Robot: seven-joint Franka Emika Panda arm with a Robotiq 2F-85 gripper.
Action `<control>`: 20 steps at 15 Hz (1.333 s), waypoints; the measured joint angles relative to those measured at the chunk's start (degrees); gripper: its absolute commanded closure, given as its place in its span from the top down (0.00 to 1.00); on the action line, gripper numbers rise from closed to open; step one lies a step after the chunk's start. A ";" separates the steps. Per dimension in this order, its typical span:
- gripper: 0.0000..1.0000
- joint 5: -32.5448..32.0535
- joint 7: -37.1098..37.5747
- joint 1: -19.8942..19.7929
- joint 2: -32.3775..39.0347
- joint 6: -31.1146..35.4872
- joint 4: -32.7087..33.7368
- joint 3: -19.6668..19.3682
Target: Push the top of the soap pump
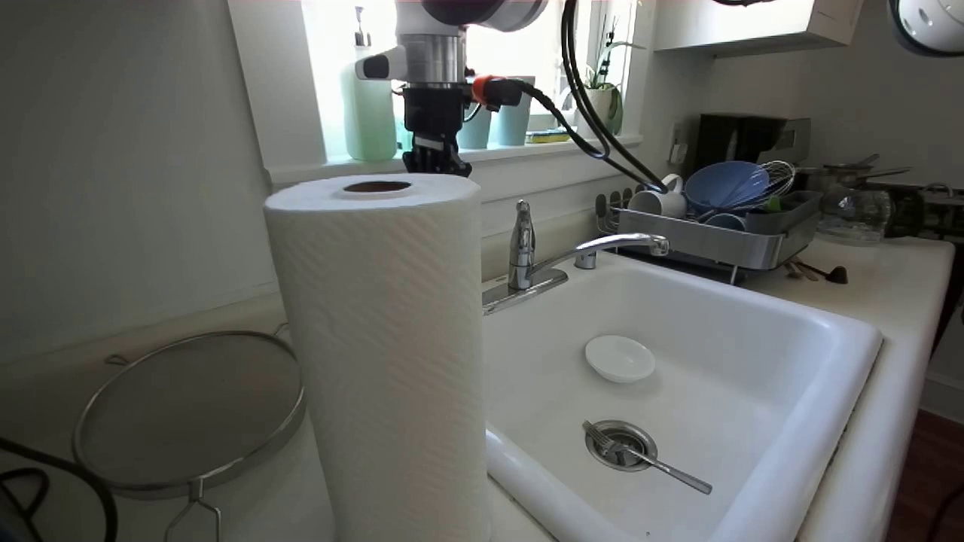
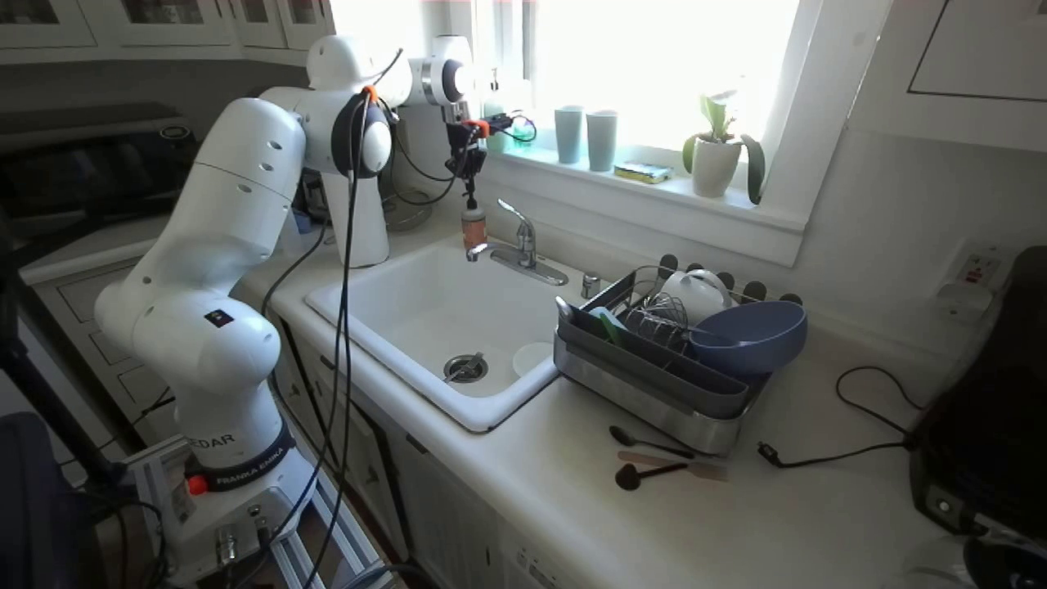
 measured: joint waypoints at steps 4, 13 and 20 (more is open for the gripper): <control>0.00 0.00 0.02 0.06 0.00 -0.42 0.33 -0.03; 0.51 -0.05 0.57 0.65 0.02 -2.52 1.72 -0.11; 0.98 -0.05 6.99 2.38 0.01 -6.27 5.74 -0.42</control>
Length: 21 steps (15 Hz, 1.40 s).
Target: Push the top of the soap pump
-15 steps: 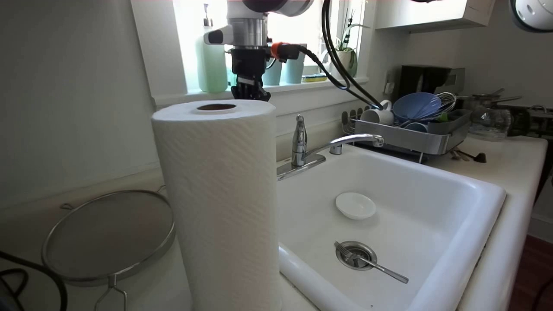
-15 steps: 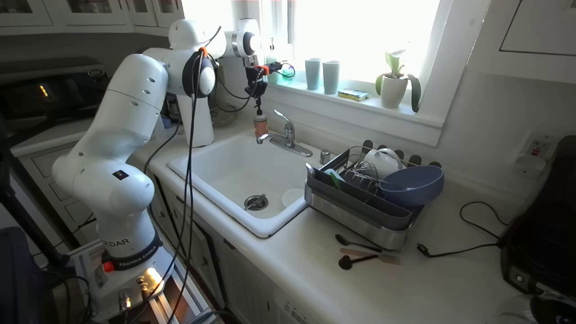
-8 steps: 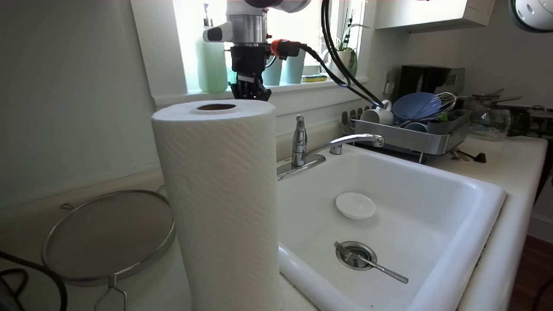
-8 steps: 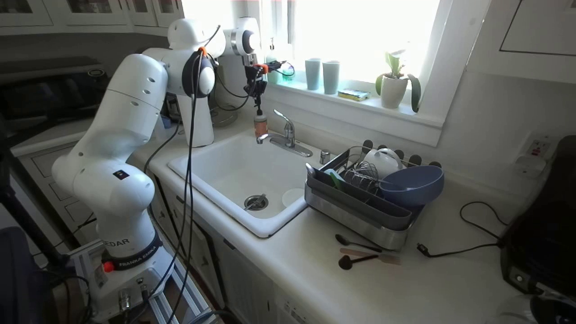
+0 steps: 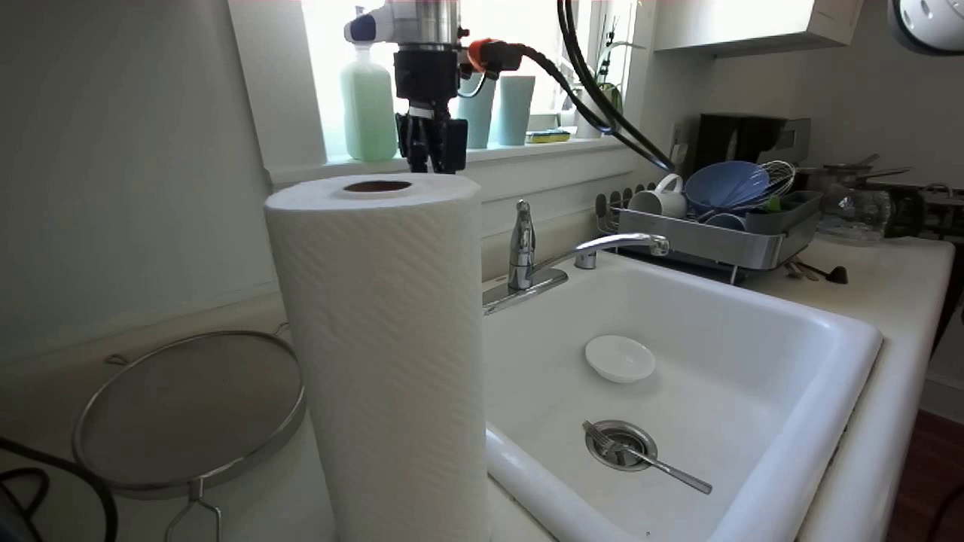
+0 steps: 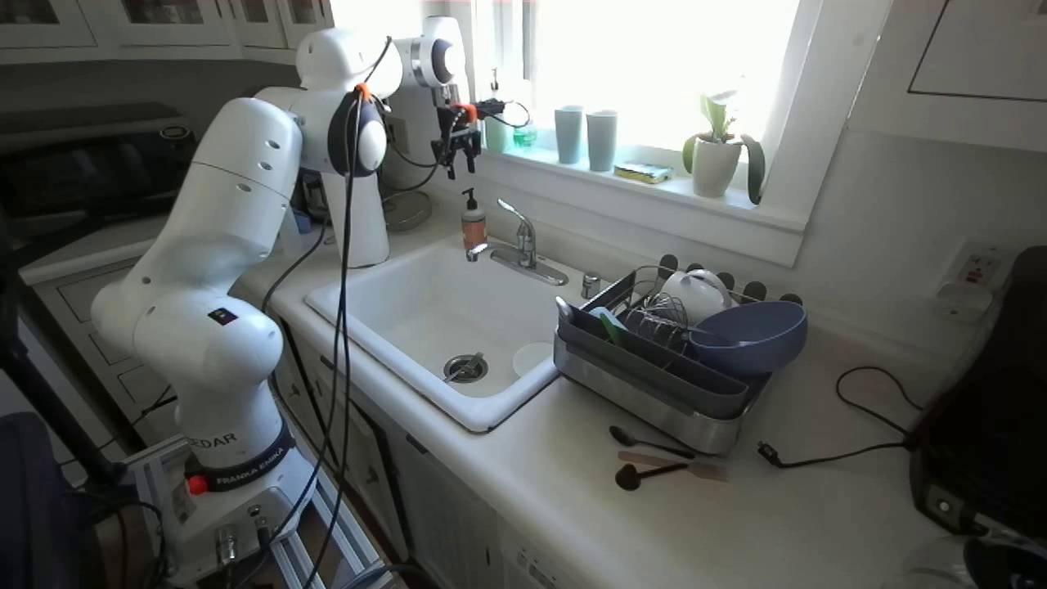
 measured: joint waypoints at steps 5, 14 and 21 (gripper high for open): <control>1.00 0.18 15.04 0.38 -2.27 -0.30 1.40 -0.49; 1.00 2.40 41.51 -2.19 -21.12 -1.85 -11.41 -0.72; 1.00 3.78 59.22 -4.62 -36.30 1.03 -29.00 -1.89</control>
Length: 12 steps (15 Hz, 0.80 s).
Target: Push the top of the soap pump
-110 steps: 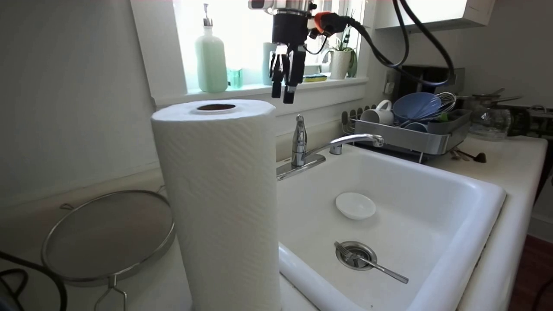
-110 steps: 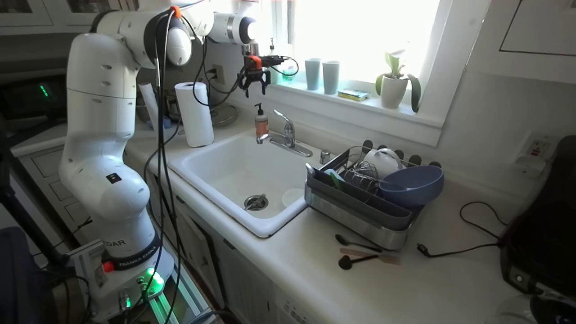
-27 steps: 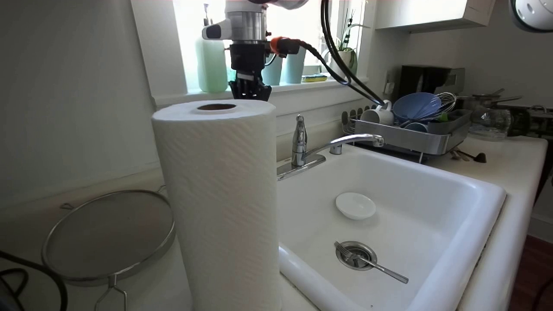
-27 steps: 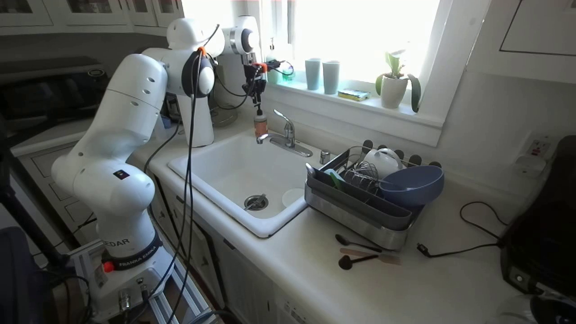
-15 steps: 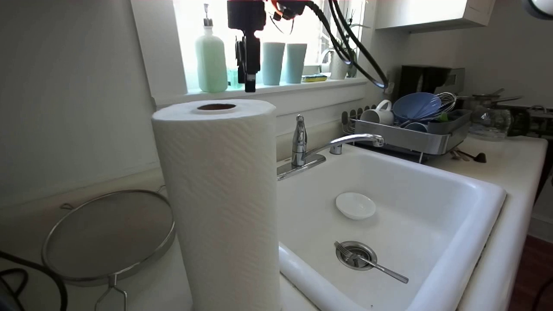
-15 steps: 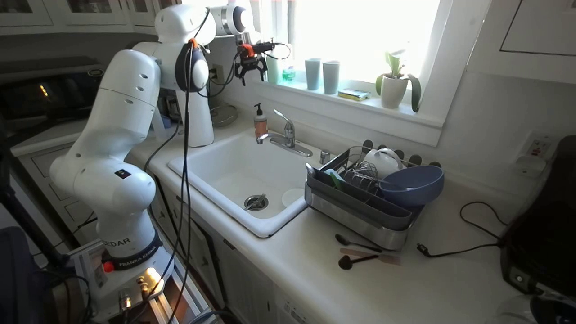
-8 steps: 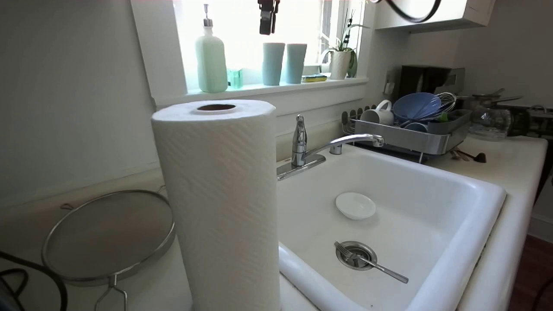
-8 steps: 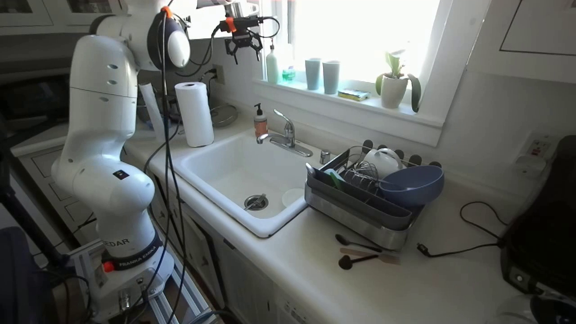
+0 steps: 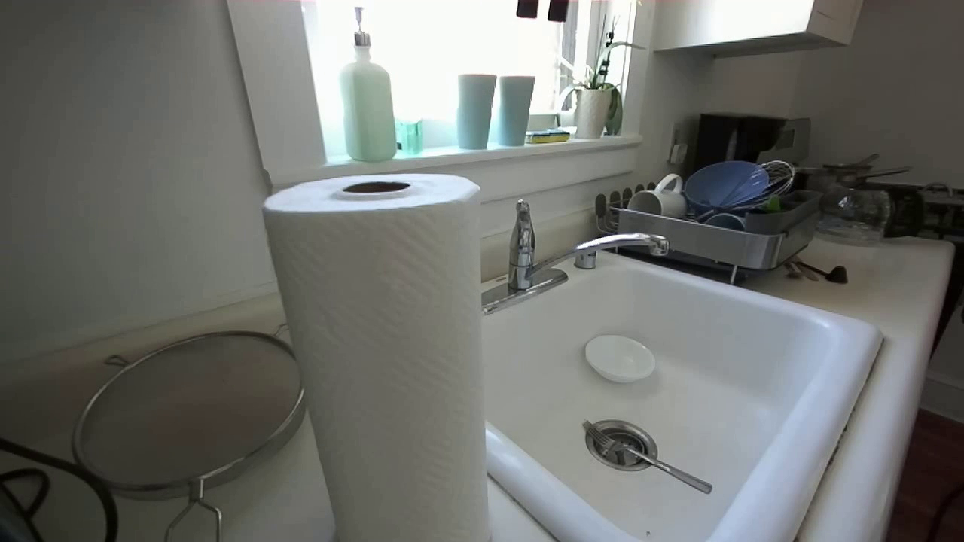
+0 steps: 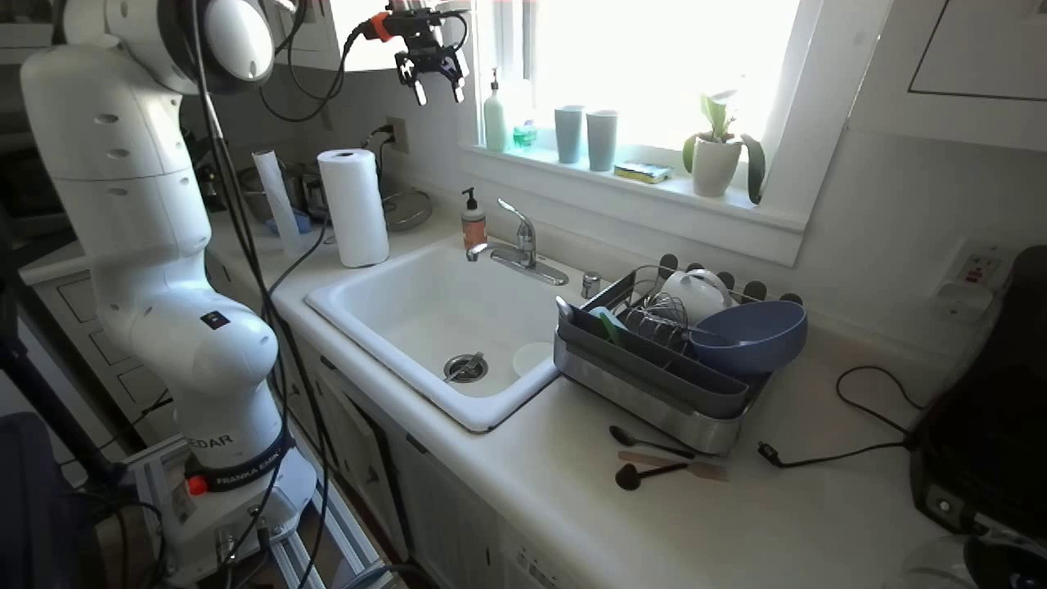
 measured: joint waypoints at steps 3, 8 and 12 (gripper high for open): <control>1.00 2.89 0.66 -1.55 -6.08 5.44 -8.00 -1.11; 1.00 4.61 -0.23 -3.92 -15.93 13.07 -21.80 -1.75; 1.00 8.94 -6.23 -4.33 -23.21 19.43 -31.89 -3.34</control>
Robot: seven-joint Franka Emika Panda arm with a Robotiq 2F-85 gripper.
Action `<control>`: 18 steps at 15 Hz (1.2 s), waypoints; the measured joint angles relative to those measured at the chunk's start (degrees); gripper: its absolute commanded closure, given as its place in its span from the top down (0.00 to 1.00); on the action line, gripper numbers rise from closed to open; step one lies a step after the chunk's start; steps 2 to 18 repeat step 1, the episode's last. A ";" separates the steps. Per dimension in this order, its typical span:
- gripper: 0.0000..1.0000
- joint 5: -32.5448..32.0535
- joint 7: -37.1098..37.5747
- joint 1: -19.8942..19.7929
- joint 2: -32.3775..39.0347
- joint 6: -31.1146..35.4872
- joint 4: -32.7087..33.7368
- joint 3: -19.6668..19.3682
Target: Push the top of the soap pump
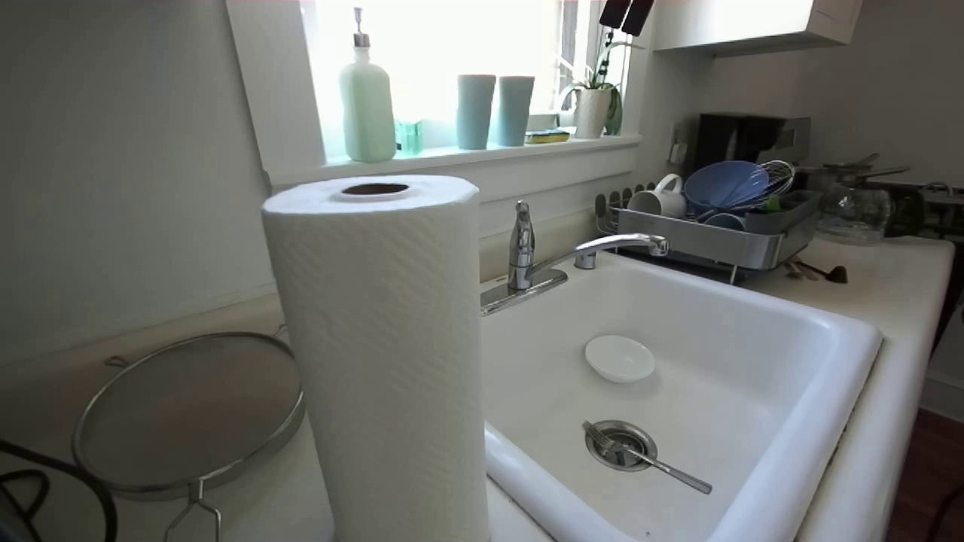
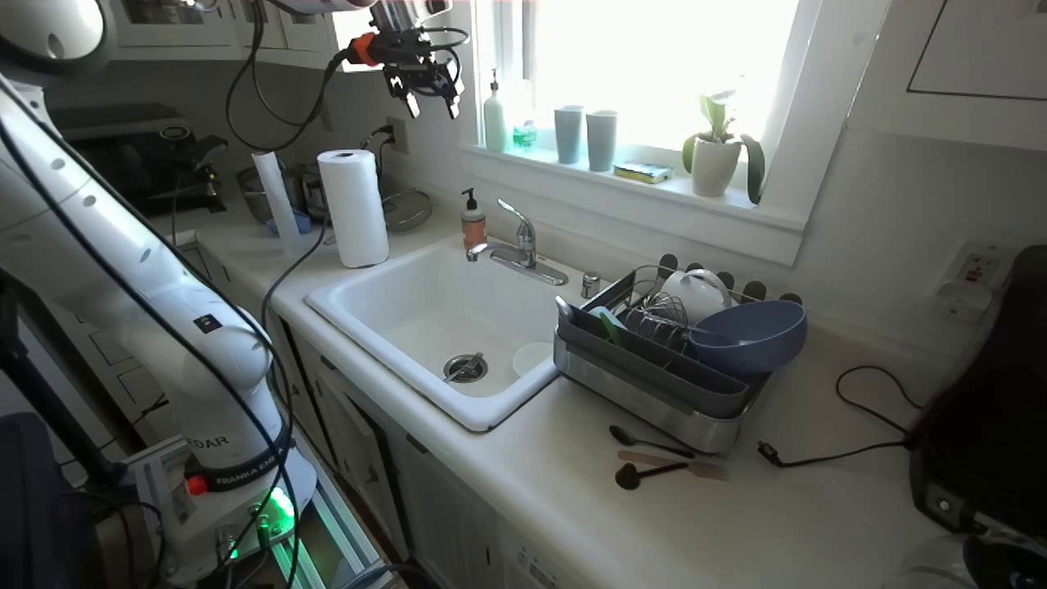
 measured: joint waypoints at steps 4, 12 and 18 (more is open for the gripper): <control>1.00 0.22 -0.49 0.00 -0.99 0.50 -1.16 -0.21; 1.00 0.22 -0.49 0.00 -0.99 0.50 -1.16 -0.21; 1.00 0.22 -0.49 0.00 -0.99 0.50 -1.16 -0.21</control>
